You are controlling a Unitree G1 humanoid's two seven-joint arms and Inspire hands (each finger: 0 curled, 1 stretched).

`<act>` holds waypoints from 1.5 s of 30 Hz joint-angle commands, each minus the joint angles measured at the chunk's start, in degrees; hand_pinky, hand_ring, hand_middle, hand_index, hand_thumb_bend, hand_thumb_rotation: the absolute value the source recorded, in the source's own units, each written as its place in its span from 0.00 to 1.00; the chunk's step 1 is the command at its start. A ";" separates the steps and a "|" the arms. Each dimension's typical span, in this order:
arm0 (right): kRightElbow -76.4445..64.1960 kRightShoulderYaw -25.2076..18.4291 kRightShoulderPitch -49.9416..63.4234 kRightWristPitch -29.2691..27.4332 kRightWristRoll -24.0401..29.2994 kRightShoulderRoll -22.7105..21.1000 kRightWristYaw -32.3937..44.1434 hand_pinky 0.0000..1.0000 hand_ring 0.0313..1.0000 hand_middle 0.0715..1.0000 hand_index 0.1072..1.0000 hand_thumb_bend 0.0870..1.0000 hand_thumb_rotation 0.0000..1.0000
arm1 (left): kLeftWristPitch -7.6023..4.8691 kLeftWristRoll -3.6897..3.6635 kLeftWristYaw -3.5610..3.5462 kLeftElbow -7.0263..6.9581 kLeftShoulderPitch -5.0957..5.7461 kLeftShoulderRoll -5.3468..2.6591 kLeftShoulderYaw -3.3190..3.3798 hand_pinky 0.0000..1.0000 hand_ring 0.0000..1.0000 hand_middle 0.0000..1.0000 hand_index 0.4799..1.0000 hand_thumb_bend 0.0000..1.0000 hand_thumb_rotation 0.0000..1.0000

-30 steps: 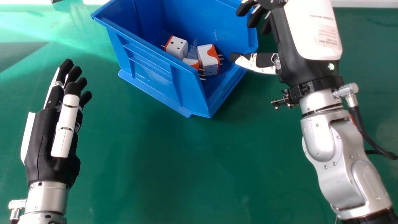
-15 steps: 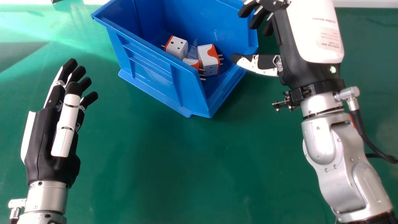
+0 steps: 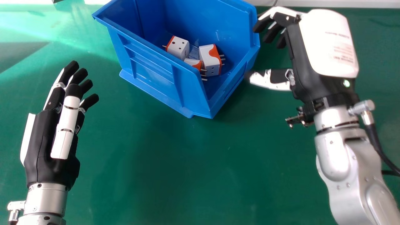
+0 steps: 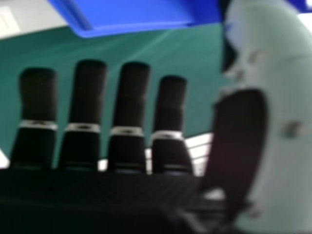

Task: Pick all objects and put in blue box

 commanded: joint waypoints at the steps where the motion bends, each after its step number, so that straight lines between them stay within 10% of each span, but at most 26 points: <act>1: -4.13 -1.26 2.07 0.43 -1.12 -0.82 0.47 0.53 0.66 0.71 0.72 0.78 0.32 | -0.91 -0.50 -0.28 -1.24 0.43 0.32 0.31 0.86 0.91 0.92 0.82 0.48 0.73; 14: -18.09 -5.25 16.32 3.70 -4.23 -2.14 7.62 0.89 0.96 0.97 0.97 0.97 0.61 | -0.76 -0.97 -0.64 -1.02 0.57 0.55 0.47 0.87 0.91 0.92 0.81 0.50 0.72; 30: -28.64 -10.30 33.39 7.17 -7.45 4.76 9.78 0.92 1.00 1.00 1.00 0.95 0.53 | -2.01 -1.36 -2.66 1.11 0.31 1.96 1.48 0.87 0.91 0.92 0.83 0.51 0.74; 45: -24.15 -12.69 32.99 8.53 -8.23 7.55 8.41 0.87 0.99 1.00 0.98 0.93 0.46 | -2.39 -1.32 -2.64 2.43 -1.07 2.69 1.60 0.87 0.91 0.92 0.83 0.53 0.73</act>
